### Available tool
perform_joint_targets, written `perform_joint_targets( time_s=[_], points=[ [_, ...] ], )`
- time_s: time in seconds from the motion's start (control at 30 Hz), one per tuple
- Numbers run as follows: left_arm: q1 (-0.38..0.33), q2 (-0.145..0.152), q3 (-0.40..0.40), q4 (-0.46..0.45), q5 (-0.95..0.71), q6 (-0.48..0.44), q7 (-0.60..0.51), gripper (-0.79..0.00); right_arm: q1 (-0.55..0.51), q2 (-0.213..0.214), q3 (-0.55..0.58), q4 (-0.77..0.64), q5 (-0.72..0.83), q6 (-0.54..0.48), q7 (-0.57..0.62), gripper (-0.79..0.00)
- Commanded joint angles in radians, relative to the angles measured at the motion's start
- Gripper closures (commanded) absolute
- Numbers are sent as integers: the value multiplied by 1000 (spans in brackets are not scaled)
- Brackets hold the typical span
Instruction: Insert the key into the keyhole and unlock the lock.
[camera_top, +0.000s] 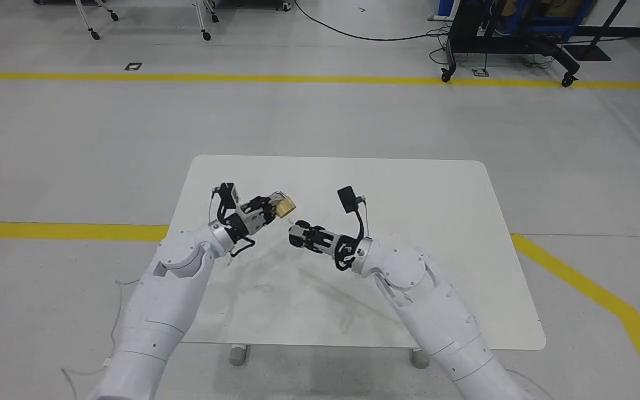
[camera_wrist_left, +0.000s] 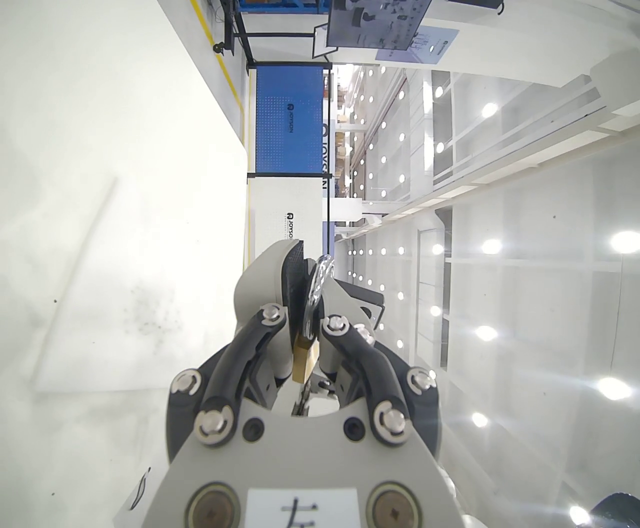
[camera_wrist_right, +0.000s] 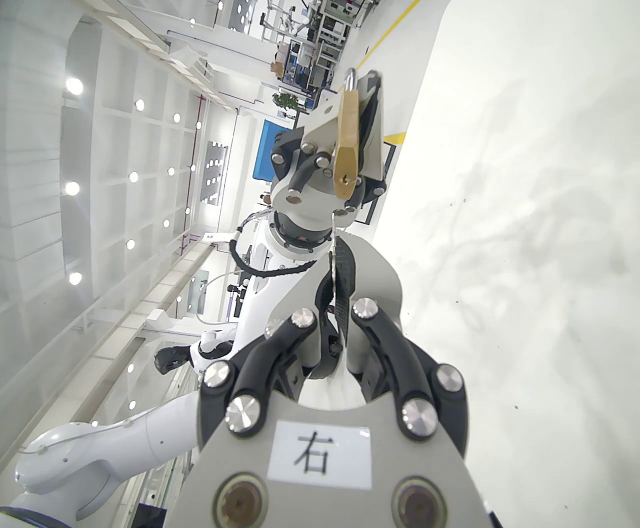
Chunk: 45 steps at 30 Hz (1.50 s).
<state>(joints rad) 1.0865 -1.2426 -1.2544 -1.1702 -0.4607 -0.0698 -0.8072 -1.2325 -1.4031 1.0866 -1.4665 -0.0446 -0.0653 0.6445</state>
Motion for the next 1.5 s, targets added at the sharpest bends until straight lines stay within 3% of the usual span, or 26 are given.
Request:
perform_joint_targets(
  time_s=[0.0, 1.47],
  points=[
    [-1, 1, -2, 2, -4, 1, -12, 0, -6, 3, 7, -7, 0, 6, 0, 0],
    [-3, 7, 31, -8, 48, -53, -19, 0, 32, 7, -41, 59, 50, -22, -59, 0]
  ],
)
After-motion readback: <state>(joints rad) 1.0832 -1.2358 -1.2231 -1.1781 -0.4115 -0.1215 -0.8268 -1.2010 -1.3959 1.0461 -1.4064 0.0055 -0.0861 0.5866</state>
